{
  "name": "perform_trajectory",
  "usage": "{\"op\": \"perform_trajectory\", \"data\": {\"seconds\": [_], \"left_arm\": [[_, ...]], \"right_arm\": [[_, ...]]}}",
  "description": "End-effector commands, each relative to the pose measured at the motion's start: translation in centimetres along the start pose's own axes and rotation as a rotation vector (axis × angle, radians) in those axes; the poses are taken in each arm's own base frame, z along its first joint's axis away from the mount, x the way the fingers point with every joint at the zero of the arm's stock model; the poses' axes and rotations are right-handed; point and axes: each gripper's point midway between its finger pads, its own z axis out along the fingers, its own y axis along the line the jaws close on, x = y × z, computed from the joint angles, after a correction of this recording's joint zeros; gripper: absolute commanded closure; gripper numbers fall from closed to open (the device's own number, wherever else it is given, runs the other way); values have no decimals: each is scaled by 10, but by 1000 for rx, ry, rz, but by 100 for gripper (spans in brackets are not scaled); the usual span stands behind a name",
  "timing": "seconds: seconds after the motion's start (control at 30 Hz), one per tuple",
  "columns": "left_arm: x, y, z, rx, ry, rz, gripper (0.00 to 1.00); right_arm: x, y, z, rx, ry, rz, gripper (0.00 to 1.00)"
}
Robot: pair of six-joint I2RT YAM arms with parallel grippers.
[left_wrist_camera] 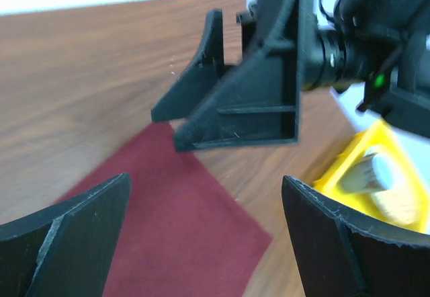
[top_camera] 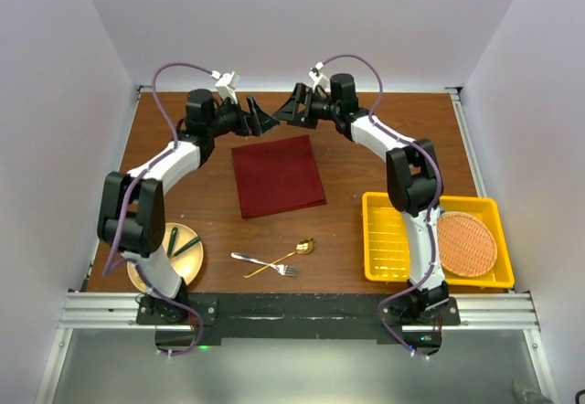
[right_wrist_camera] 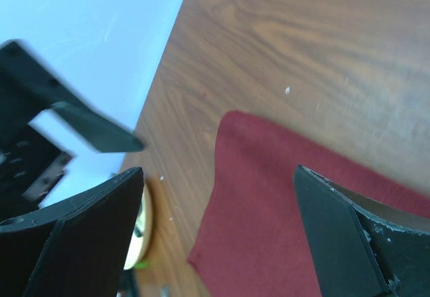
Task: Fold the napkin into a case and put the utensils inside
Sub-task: Smooth out the square-folded napkin at the center of the board.
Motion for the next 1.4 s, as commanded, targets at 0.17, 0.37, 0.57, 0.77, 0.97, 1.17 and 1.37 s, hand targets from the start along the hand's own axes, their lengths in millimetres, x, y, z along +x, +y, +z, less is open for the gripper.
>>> {"op": "perform_trajectory", "data": {"seconds": [0.17,0.37,0.57,0.77,0.97,1.17,1.37], "left_arm": [[10,18,24,180,-5,-327,0],[39,57,33,114,33,-455,0],[76,101,33,23,73,-559,0],[113,135,16,-82,125,-640,0],[132,145,-7,-133,139,-708,0],[72,85,-12,98,83,-514,0],[35,37,2,181,24,-431,0]], "right_arm": [[12,-12,8,-8,-16,138,2],[34,-43,17,33,14,169,2],[60,-88,21,107,56,162,2],[91,-120,15,172,129,204,2],[97,-128,9,191,167,182,2],[56,-48,4,9,123,186,2],[25,-3,-13,-37,49,217,2]]}}
